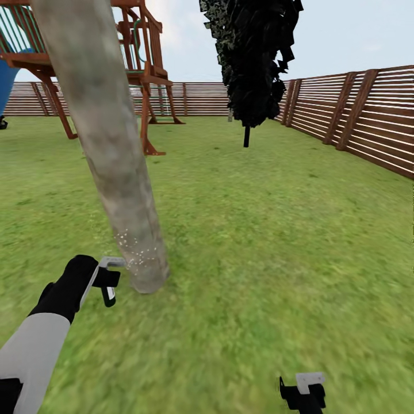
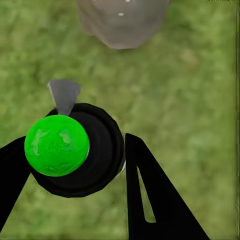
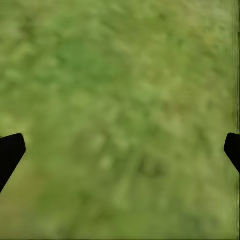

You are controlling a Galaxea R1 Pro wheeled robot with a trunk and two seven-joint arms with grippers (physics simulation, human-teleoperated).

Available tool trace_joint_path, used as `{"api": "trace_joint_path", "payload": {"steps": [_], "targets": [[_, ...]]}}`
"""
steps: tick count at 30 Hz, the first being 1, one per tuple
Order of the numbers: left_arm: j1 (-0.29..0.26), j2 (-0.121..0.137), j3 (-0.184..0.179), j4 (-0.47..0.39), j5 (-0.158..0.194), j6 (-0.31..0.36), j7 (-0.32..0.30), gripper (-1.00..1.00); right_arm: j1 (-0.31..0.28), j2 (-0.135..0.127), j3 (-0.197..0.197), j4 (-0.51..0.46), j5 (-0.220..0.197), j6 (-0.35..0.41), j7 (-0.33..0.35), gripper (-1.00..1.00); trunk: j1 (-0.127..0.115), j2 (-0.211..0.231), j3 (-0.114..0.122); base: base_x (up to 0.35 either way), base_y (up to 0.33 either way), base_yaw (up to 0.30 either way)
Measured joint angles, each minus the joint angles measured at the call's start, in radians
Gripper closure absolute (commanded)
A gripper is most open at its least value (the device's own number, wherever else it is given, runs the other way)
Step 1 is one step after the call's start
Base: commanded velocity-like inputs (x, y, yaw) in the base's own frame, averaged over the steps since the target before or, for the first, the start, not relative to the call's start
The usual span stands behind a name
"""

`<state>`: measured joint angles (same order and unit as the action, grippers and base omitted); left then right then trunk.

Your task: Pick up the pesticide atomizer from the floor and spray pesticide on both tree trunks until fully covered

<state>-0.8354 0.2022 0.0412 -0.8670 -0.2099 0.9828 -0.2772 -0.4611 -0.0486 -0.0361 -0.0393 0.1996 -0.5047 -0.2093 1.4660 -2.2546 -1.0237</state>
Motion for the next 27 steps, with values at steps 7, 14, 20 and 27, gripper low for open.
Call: {"api": "trace_joint_path", "payload": {"steps": [7, 14, 20, 27], "targets": [[0.000, 0.001, 0.010, -0.010, 0.003, -0.001, 0.005, 1.00, 0.000, 0.000, 0.000, 0.000, 0.000, 0.000, 0.000, -1.00, 0.000, 0.000, 0.000, -0.019, -0.275, 0.000], [-0.001, 0.001, 0.007, -0.015, 0.005, -0.002, 0.005, 1.00, 0.000, 0.001, 0.000, 0.000, 0.000, 0.000, 0.000, -1.00, 0.000, 0.000, 0.000, -0.126, -0.274, 0.000], [-0.014, 0.001, 0.006, -0.015, 0.005, 0.000, 0.006, 1.00, 0.000, 0.001, 0.001, 0.000, 0.000, 0.000, 0.000, -1.00, 0.000, 0.000, 0.000, -0.110, -0.274, 0.149], [-0.014, -0.002, 0.007, -0.014, 0.004, 0.000, 0.008, 1.00, 0.000, 0.001, 0.001, 0.000, 0.000, 0.000, 0.000, -1.00, 0.000, 0.000, 0.000, 0.109, -0.254, 0.222]]}}
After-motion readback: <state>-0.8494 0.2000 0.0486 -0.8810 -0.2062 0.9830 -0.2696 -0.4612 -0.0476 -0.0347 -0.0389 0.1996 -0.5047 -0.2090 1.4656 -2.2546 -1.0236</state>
